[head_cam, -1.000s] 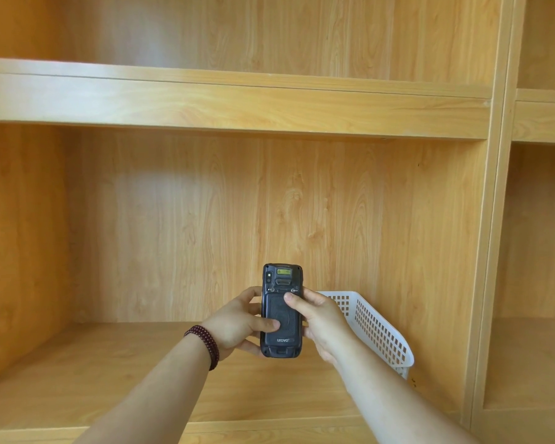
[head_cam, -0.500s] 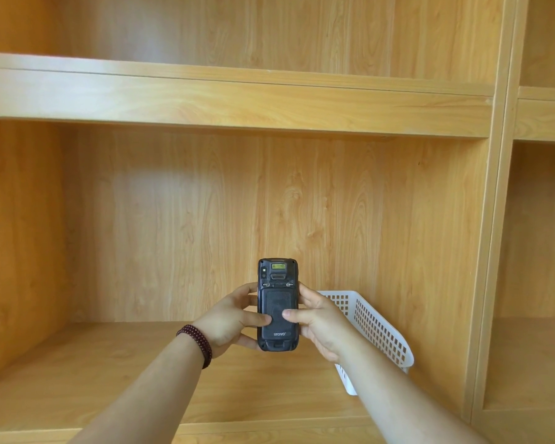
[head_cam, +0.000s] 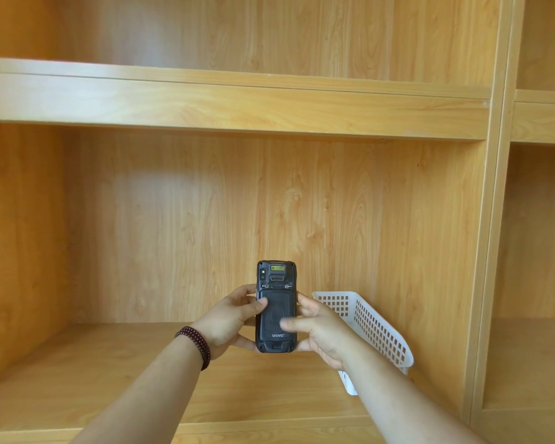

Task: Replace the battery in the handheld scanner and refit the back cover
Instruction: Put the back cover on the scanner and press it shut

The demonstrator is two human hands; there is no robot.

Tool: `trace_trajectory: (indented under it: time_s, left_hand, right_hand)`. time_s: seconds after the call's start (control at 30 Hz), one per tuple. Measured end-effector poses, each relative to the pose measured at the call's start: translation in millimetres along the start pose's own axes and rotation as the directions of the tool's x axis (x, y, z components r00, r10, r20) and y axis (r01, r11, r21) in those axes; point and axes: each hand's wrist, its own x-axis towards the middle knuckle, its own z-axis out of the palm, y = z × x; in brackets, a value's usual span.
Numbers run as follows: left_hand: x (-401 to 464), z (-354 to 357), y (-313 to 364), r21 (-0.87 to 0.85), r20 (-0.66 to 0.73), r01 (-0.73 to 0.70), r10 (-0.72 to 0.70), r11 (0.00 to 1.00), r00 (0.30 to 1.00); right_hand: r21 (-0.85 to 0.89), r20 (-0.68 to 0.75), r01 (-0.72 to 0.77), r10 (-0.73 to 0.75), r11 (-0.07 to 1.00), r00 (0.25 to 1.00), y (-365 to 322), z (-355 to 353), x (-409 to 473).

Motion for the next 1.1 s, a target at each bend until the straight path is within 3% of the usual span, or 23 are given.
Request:
trace_trajectory:
  time_s: [0.2,0.5,0.63,0.8,0.97,1.1]
  left_hand:
    - [-1.2,5.5,1.2,0.068,-0.074,-0.013,0.018,0.998,0.997]
    - [2.2,11.6,8.3,0.08,-0.195,-0.011,0.027,0.997,0.98]
    - [2.3,11.1,7.1,0.085,-0.186,-0.021,0.036,0.996,0.982]
    - [-0.7,3.4,4.5,0.103,-0.039,0.004,0.0,0.995,0.999]
    - [1.5,1.8,-1.8,0.091,-0.087,0.03,-0.023,0.995,0.996]
    - [4.2,-1.4,-9.7,0.025,-0.114,0.108,-0.105,0.994,0.988]
  right_hand:
    - [-0.026,-0.135,0.006,-0.01,1.0,0.991,-3.9,7.1,-1.8]
    - [-0.038,-0.137,-0.021,0.016,0.999,0.99,-8.4,13.5,-4.8]
    - [-0.053,-0.164,-0.024,0.015,0.998,0.986,-12.9,14.3,-5.9]
    - [-0.024,-0.171,-0.039,0.034,0.999,0.985,-12.8,10.3,-7.1]
    - [-0.017,-0.084,-0.089,0.087,0.996,0.993,-7.0,5.7,-5.2]
    - [-0.011,-0.169,-0.129,0.125,0.992,0.978,-1.1,10.8,-1.2]
